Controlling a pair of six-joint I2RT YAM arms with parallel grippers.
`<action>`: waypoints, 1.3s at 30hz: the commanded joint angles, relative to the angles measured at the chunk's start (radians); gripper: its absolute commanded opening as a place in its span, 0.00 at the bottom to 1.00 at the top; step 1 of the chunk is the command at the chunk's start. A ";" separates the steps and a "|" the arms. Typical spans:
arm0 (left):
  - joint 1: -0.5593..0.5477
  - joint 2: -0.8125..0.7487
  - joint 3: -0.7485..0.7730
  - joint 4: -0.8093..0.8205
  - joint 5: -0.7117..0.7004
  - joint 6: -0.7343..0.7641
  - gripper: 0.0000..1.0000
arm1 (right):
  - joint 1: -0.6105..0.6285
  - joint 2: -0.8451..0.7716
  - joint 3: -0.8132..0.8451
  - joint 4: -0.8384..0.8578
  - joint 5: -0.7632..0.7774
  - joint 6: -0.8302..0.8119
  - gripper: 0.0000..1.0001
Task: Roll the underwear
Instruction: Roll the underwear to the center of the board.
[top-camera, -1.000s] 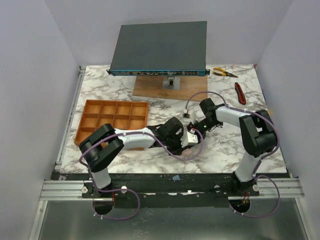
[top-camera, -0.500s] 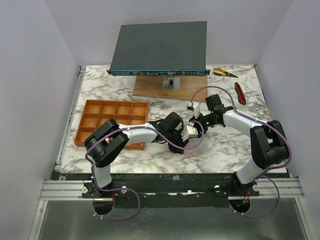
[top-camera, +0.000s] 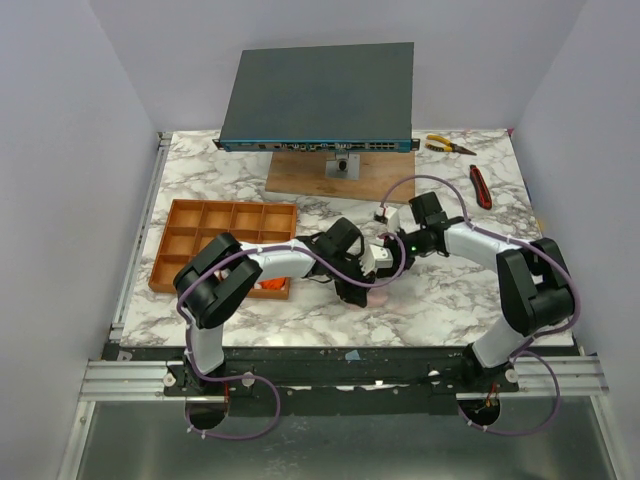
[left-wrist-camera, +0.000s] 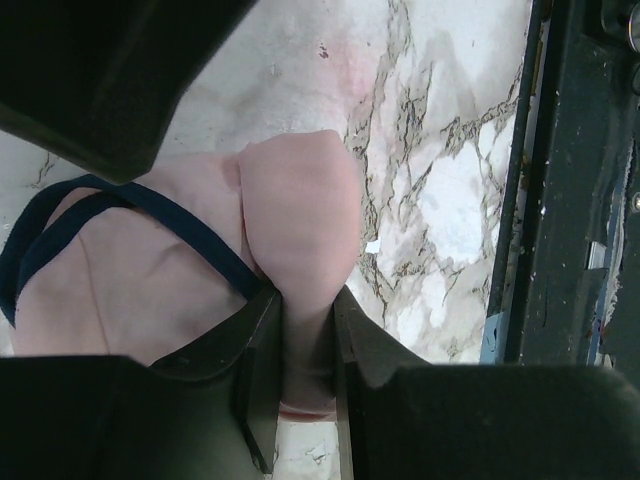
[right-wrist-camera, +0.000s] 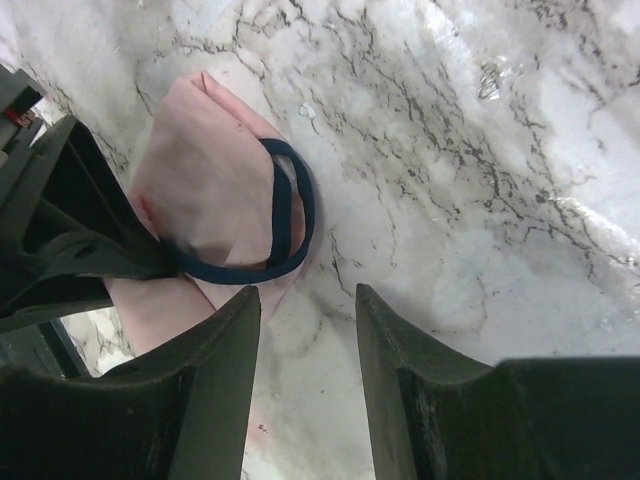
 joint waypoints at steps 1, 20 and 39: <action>0.005 0.065 -0.026 -0.093 -0.084 0.020 0.00 | 0.021 0.011 -0.027 0.048 0.038 0.018 0.46; 0.005 0.065 -0.025 -0.094 -0.098 0.019 0.00 | 0.162 0.040 -0.025 0.126 0.219 0.100 0.47; 0.006 0.001 -0.025 -0.083 -0.248 0.009 0.00 | 0.160 -0.019 -0.053 0.041 0.497 0.124 0.19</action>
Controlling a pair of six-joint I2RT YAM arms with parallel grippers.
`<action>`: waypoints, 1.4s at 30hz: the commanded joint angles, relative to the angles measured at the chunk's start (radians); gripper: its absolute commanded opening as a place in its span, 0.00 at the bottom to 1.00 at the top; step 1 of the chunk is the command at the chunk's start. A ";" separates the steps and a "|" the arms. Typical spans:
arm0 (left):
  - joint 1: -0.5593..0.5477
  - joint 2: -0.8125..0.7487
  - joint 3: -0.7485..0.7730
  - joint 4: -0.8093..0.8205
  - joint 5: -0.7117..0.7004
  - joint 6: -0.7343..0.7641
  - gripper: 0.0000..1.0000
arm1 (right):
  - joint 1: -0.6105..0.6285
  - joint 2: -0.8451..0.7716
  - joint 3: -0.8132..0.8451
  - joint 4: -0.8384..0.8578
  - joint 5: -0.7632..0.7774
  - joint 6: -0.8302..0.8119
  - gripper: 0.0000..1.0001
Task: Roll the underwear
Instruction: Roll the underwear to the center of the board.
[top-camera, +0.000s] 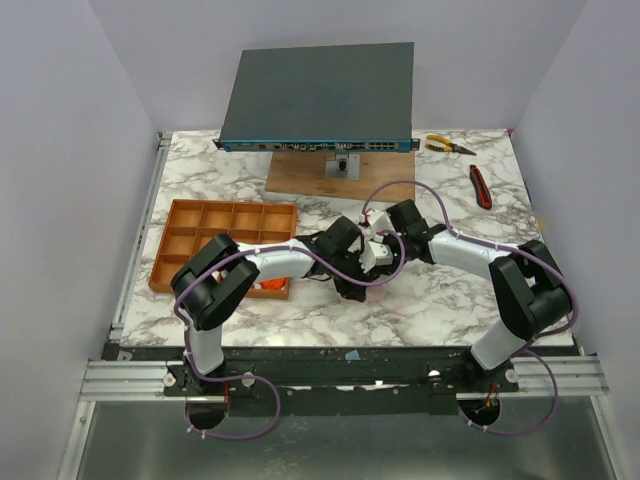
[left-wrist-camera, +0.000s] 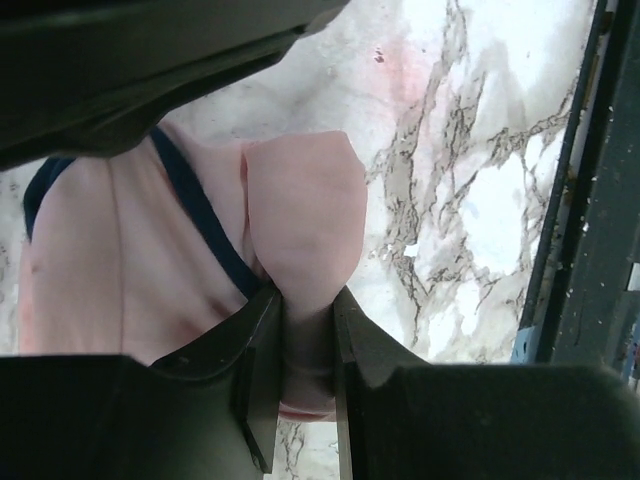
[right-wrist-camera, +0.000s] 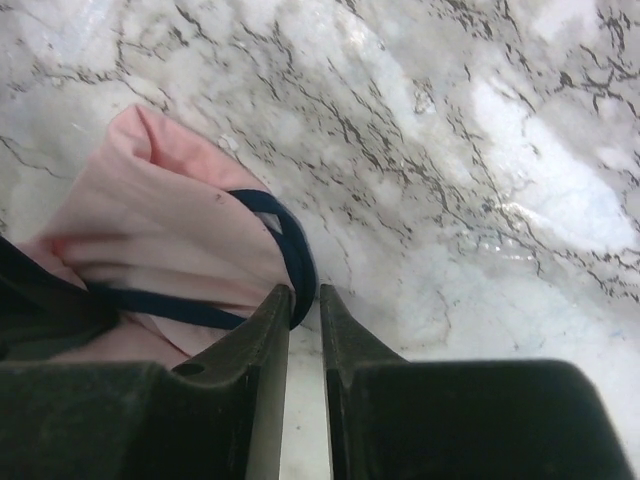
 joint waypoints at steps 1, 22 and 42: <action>0.007 0.014 -0.028 -0.084 -0.168 0.026 0.00 | -0.002 -0.021 -0.029 -0.074 0.118 0.003 0.18; 0.011 0.185 0.088 -0.209 0.046 0.056 0.00 | -0.005 -0.019 0.017 -0.088 0.146 -0.001 0.41; 0.051 0.254 0.130 -0.263 0.124 0.055 0.00 | -0.151 -0.123 -0.015 -0.119 0.111 0.029 0.57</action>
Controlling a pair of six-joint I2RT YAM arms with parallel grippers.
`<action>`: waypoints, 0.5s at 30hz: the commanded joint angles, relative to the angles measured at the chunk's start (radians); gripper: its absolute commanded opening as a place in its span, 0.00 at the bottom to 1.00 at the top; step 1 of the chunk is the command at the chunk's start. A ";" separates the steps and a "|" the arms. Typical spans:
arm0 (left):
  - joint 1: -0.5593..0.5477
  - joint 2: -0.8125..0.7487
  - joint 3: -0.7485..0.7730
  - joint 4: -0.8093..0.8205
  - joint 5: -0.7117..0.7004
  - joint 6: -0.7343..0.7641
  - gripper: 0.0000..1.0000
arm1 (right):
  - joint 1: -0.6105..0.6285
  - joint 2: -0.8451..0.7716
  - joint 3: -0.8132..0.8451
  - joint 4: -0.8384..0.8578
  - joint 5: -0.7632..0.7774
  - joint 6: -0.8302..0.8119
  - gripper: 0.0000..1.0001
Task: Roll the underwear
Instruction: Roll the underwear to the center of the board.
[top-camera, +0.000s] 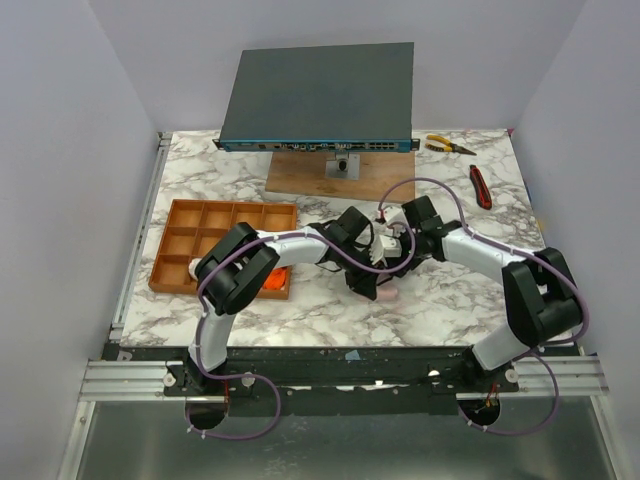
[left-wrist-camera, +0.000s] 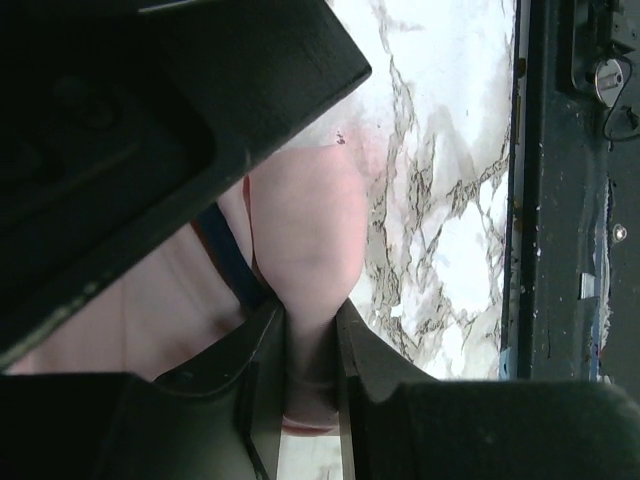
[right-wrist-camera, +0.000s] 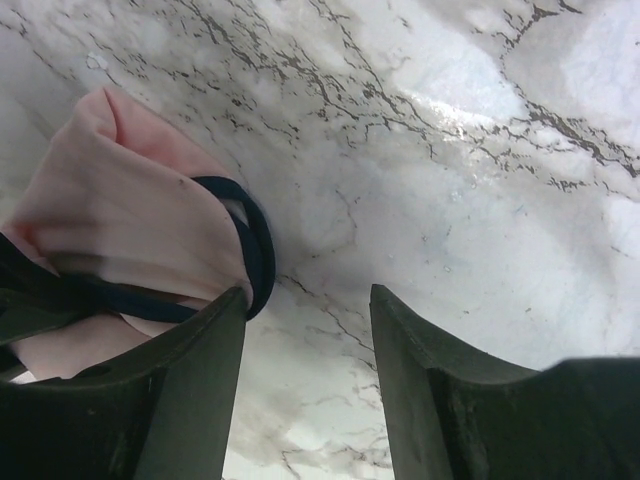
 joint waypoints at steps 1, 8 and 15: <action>0.017 0.087 -0.059 -0.162 -0.080 0.005 0.00 | -0.073 -0.052 -0.007 -0.001 0.032 0.040 0.58; 0.015 0.094 -0.057 -0.165 -0.085 0.014 0.00 | -0.127 0.015 0.022 0.017 0.107 0.071 0.63; 0.016 0.101 -0.050 -0.175 -0.074 0.018 0.00 | -0.165 0.007 0.012 0.054 0.066 0.056 0.64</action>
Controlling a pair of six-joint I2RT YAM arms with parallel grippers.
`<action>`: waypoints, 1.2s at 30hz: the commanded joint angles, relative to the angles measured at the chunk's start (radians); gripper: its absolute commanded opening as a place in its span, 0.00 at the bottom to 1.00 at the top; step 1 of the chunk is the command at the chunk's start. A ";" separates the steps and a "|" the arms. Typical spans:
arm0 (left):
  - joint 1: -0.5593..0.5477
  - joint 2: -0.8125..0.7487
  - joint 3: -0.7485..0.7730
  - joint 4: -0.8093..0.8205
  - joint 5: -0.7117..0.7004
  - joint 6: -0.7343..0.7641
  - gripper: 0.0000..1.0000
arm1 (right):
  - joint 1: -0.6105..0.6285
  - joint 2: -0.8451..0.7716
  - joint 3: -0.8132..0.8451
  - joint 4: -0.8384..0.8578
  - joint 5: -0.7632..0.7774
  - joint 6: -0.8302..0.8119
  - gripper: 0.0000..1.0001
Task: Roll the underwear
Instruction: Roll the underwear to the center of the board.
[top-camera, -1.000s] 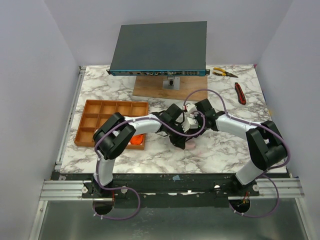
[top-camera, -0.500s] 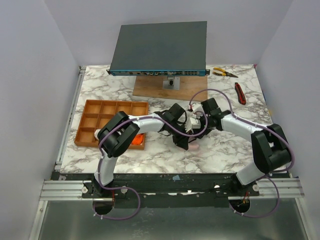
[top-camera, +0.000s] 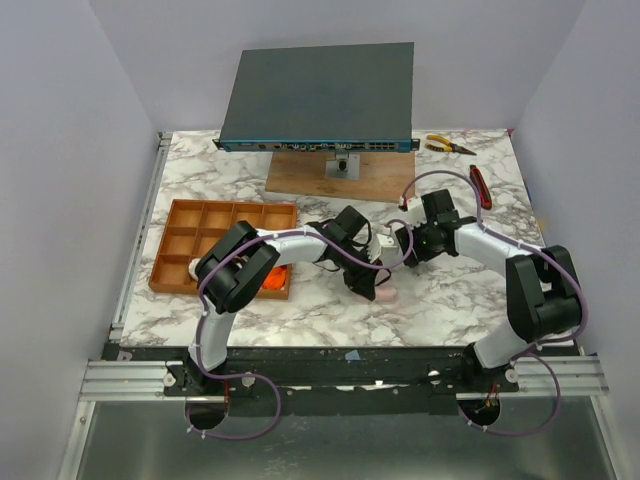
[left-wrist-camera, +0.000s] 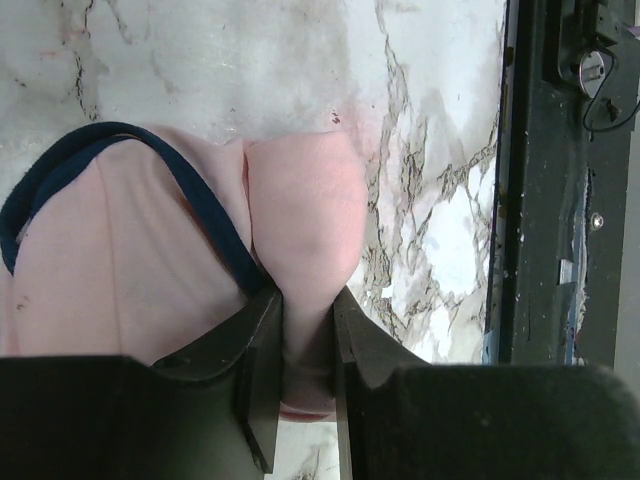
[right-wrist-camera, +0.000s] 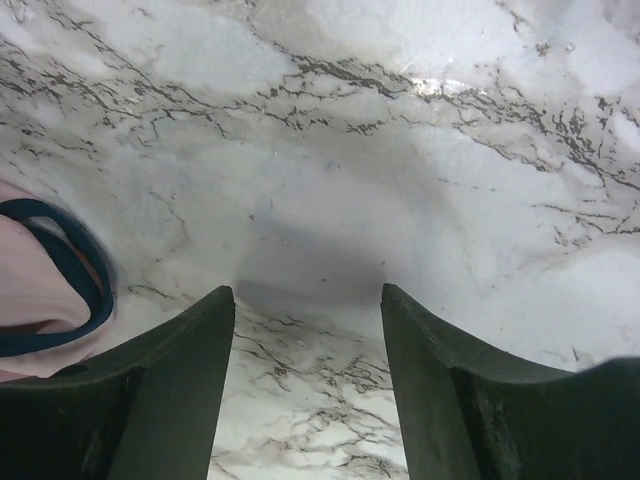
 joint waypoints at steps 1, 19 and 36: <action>0.005 0.091 -0.053 -0.163 -0.104 0.026 0.00 | -0.044 -0.024 0.001 0.041 -0.017 0.001 0.64; 0.106 0.228 0.069 -0.253 0.093 -0.040 0.01 | -0.151 -0.285 -0.105 -0.141 -0.600 -0.361 0.64; 0.146 0.337 0.154 -0.329 0.180 -0.069 0.03 | 0.067 -0.302 -0.130 -0.156 -0.518 -0.589 0.73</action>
